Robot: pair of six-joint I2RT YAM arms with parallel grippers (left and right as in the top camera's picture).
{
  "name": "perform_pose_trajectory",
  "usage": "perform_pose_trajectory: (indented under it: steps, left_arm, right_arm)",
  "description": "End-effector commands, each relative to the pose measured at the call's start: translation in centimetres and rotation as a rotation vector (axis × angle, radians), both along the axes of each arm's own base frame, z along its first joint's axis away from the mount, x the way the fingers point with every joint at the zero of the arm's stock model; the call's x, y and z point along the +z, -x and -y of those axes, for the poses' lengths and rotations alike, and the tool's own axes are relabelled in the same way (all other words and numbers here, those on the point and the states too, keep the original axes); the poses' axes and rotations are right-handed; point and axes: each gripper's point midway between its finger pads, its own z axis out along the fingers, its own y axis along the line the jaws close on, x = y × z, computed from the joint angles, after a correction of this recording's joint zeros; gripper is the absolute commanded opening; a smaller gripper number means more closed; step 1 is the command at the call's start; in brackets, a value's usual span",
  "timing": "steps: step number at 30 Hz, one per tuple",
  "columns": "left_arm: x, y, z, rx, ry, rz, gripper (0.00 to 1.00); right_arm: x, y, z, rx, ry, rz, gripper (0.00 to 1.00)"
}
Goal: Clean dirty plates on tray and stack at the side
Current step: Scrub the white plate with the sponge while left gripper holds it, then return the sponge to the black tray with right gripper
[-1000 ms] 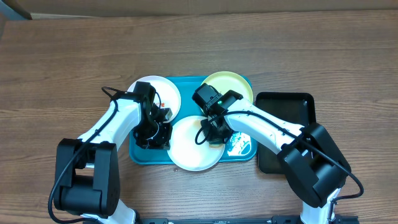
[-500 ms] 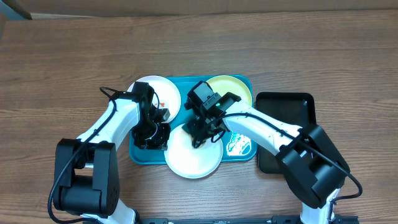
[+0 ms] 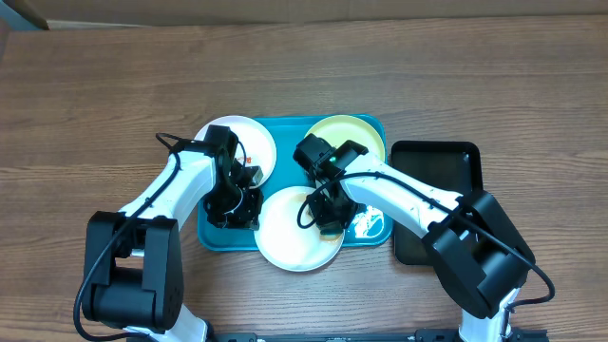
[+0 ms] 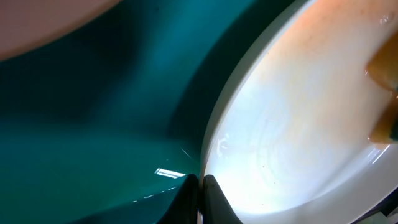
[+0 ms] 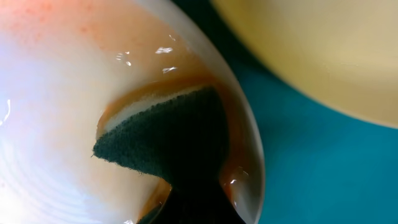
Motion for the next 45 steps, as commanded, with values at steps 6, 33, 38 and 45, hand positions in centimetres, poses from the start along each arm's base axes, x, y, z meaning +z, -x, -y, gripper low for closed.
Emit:
perform_pose_trajectory:
  steps: [6,33,38,45]
  left_arm:
    - [0.3,-0.6,-0.5,0.009,-0.025,0.021,0.04]
    - [12.2,-5.3,-4.0,0.037,-0.326,0.6,0.04]
    - [14.1,-6.0,-3.1,-0.024,-0.437,0.711,0.04]
    - [17.0,-6.8,-0.9,-0.076,-0.567,0.865,0.04]
  right_arm:
    - [5.4,-3.9,2.1,-0.153,0.037,0.239,0.04]
    - [11.7,-5.1,20.9,-0.73,-0.11,0.2,0.04]
    - [9.1,-4.2,21.2,-0.729,-0.134,0.153,0.04]
    - [6.7,-3.0,21.2,-0.732,-0.121,0.123,0.04]
